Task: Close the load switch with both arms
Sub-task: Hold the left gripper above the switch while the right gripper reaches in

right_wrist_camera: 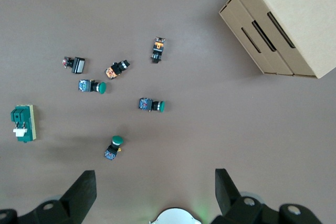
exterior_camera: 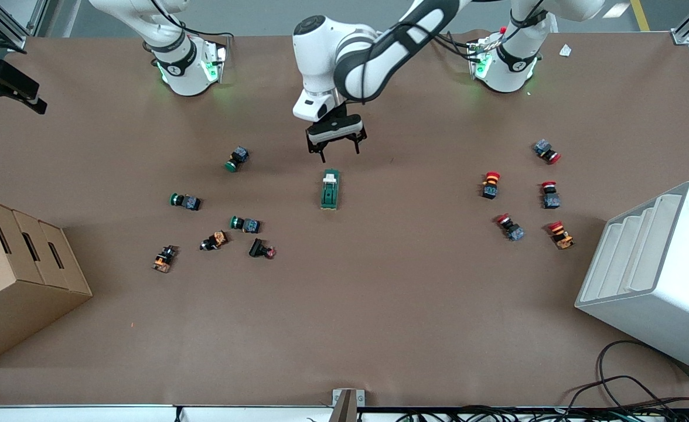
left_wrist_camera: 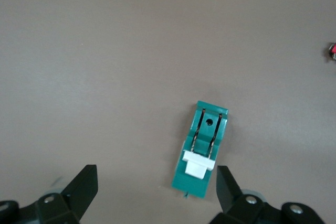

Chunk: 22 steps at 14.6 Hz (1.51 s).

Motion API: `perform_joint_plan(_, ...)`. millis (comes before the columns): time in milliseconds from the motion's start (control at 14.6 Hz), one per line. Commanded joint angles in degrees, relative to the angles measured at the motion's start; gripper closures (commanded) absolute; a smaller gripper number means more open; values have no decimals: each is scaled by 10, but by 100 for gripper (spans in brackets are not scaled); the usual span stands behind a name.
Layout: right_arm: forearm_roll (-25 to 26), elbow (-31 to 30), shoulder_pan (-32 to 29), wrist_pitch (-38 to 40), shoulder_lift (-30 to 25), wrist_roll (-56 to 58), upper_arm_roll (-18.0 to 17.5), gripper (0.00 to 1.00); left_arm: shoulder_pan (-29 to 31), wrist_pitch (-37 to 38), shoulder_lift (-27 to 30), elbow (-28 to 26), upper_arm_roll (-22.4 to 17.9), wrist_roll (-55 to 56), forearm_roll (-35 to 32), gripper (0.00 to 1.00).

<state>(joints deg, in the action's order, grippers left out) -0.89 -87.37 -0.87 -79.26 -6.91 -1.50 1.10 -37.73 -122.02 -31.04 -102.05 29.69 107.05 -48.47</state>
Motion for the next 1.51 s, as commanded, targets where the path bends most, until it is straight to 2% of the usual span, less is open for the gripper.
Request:
perform_joint_plan(0, 3, 1, -7, -18, 2, 9, -8, 0, -25, -2, -31, -3, -1, 89, -92, 0)
perform_joint_plan(205, 3, 0, 12, -19, 21, -13, -11, 0, -45, -2, -63, -9, -1, 156, -186, 1)
perform_joint_plan(616, -6, -1, 109, -50, 89, -207, -12, 0, -66, 5, -91, -52, -3, 288, -370, 1)
perform_joint_plan(753, -9, -2, 152, -67, 106, -276, -13, 0, -68, 32, -106, -60, -3, 315, -422, 1)
perform_joint_plan(958, -63, -2, 205, -91, 129, -389, -13, 0, -80, 62, -124, -58, -5, 330, -465, 2)
perform_joint_plan(1232, -132, -3, 248, -149, 193, -449, -13, 0, -85, 101, -155, -57, -5, 381, -548, 2)
perform_joint_plan(1437, -141, -6, 284, -211, 237, -517, -13, 0, -88, 126, -176, -52, -6, 384, -577, 2)
